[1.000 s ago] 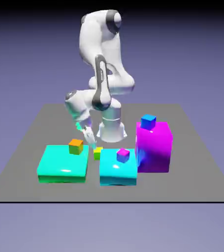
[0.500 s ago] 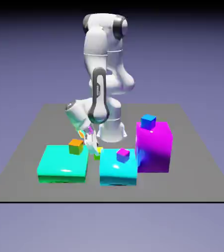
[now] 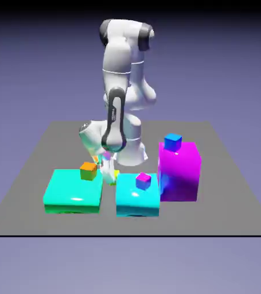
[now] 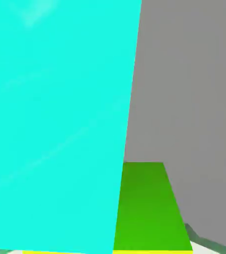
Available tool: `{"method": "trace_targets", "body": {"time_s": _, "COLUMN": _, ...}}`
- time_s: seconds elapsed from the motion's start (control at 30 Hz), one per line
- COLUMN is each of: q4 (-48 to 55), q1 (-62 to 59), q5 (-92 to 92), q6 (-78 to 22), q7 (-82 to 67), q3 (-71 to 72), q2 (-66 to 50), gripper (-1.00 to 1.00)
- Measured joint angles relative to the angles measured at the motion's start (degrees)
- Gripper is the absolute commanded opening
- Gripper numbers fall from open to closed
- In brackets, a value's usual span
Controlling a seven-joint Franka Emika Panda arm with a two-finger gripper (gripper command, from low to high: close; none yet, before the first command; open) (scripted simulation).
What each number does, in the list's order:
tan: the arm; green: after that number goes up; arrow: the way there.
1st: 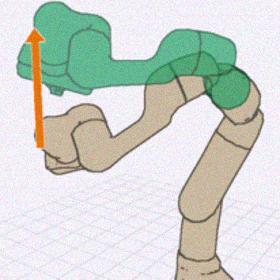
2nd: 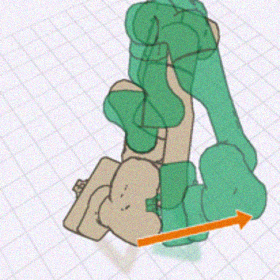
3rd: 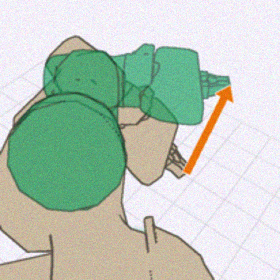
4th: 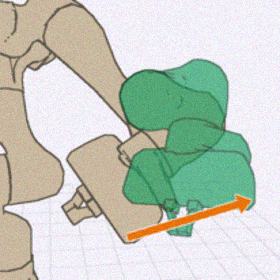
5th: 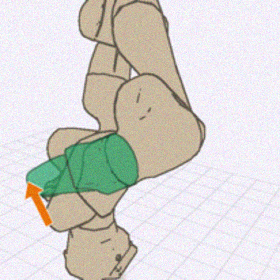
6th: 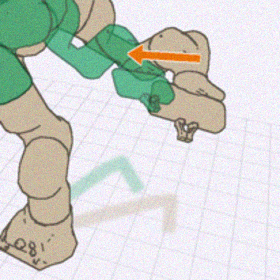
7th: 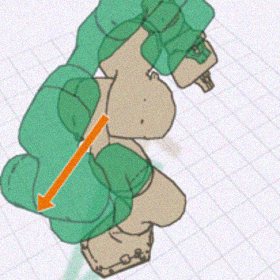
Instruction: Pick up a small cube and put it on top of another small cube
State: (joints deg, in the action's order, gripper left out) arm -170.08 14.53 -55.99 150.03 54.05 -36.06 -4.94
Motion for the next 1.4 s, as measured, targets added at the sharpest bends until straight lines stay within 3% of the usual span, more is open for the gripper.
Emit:
{"method": "trace_targets", "body": {"time_s": 0.5, "q4": -5.18, "q1": -6.42, "q5": 37.36, "q6": -0.23, "q7": 25.96, "q3": -6.81, "q2": 18.06, "gripper": -1.0}}
{"method": "trace_targets", "body": {"time_s": 0.73, "q4": 5.5, "q1": -5.14, "q5": 50.12, "q6": -4.39, "q7": 22.41, "q3": 3.97, "q2": 13.66, "gripper": -1.0}}
{"method": "trace_targets", "body": {"time_s": 1.4, "q4": 32.1, "q1": 1.39, "q5": 44.6, "q6": -53.83, "q7": 10.28, "q3": 42.88, "q2": 27.77, "gripper": -1.0}}
